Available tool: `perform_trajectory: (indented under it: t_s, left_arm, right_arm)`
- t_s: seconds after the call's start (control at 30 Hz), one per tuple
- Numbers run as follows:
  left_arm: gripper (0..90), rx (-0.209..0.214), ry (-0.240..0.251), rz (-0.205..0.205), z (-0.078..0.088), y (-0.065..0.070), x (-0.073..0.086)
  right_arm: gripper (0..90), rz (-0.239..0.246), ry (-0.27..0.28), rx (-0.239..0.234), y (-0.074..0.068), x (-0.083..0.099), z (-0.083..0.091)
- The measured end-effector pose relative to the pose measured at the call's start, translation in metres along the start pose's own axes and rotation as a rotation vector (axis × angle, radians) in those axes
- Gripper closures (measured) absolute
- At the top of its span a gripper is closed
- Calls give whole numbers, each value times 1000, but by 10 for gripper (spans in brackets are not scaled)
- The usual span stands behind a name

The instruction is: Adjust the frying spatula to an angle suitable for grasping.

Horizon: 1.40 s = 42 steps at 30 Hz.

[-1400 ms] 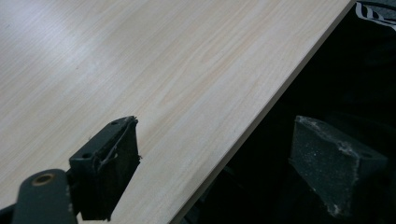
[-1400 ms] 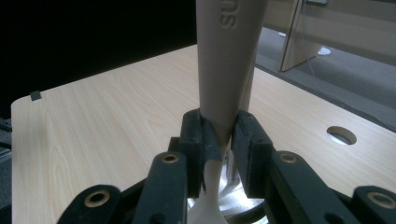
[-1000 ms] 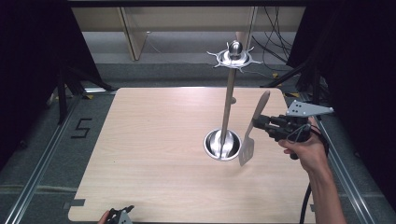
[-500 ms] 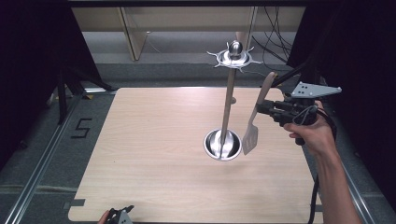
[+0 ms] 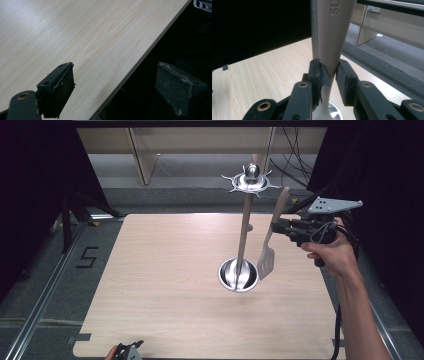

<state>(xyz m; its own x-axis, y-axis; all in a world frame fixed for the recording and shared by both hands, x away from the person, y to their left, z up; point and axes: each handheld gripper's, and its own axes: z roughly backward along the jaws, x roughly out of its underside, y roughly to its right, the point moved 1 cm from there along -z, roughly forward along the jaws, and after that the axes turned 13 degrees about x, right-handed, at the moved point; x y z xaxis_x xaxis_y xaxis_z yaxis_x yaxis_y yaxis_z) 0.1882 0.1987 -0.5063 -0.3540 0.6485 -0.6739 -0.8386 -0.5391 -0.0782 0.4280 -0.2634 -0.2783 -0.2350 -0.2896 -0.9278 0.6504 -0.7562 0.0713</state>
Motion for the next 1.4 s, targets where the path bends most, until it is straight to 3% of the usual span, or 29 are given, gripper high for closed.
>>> perform_trajectory:
  t_s: [0.07,0.17,0.3,0.33,0.37,0.5,0.53,0.63,0.67,0.77,0.9,1.23,1.4]
  left_arm:
    - [148,1,-1,-1,0,0,0]
    - [148,2,0,-2,0,0,0]
    - [148,9,-4,-2,0,0,0]
    - [149,9,-4,-2,0,0,0]
    - [148,-1,4,-4,-1,0,-1]
    - [148,6,-6,-11,0,-1,0]
    - [148,-3,6,2,-1,0,0]
    - [148,3,1,-9,-1,0,0]
    - [148,6,14,6,-1,1,0]
    - [148,10,-2,-5,0,0,-1]
    - [148,1,25,17,-1,1,0]
    - [148,4,-2,-8,1,0,-1]
    - [148,7,-2,-8,1,0,-1]
  right_arm:
    - [753,15,9,4,3,-3,-1]
    - [753,1,-1,5,3,-6,-1]
    - [753,31,-5,16,3,-10,-3]
    - [753,11,-22,8,1,-11,-3]
    - [753,28,-21,13,3,-12,-4]
    - [753,20,-28,14,3,-12,-7]
    - [753,7,-40,0,4,-12,-7]
    - [753,1,-46,-16,4,-11,-8]
    - [753,8,-47,-20,5,-12,-10]
    - [752,10,-47,-14,4,-12,-12]
    - [752,18,-75,-34,4,-15,-15]
    - [749,6,-72,-53,3,-15,-18]
    - [746,-6,-63,-5,1,-14,-17]
